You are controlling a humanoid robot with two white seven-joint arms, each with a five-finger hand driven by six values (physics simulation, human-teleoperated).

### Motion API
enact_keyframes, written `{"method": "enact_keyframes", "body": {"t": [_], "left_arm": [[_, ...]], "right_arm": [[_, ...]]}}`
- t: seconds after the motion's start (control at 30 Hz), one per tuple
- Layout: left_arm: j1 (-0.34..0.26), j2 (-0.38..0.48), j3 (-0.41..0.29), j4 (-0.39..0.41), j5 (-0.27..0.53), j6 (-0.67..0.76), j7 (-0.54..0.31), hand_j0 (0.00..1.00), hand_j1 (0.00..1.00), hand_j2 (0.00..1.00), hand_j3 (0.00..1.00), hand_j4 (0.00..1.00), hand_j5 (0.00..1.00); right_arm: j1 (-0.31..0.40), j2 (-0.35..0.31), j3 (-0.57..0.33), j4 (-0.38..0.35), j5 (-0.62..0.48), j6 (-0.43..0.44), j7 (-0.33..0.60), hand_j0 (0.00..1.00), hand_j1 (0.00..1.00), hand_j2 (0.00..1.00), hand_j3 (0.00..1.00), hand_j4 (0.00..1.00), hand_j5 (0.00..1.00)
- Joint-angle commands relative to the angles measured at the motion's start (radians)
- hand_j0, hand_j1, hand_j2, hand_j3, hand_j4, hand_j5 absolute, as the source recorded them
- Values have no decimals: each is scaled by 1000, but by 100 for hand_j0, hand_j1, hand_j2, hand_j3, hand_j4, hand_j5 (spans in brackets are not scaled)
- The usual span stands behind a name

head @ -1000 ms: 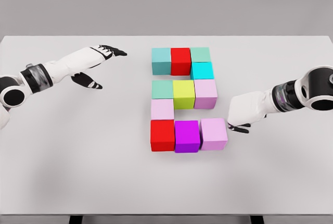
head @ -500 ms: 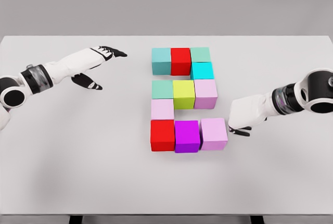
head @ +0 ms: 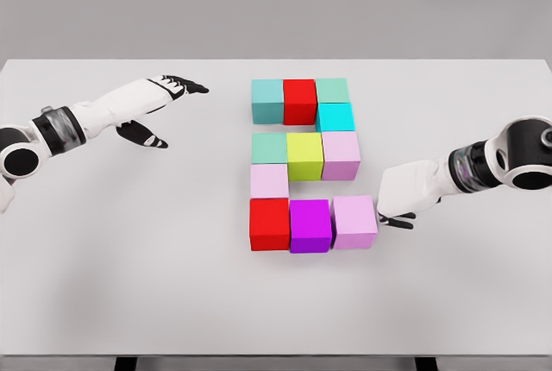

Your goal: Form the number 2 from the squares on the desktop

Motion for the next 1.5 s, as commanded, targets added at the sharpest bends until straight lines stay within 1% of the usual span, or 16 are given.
{"method": "enact_keyframes", "body": {"t": [0.0,0.43,1.47], "left_arm": [[0,1,1,0,7,1,0,100,100,100,100,100,100],[0,1,1,0,7,1,2,100,100,100,100,100,100],[0,2,1,4,5,1,0,100,100,100,100,100,100]], "right_arm": [[0,1,-1,-3,-3,2,0,13,13,13,13,13,13],[-5,4,-1,-17,-4,2,0,13,13,13,13,13,13],[-6,6,-3,-23,-7,2,0,14,14,14,14,14,14]]}}
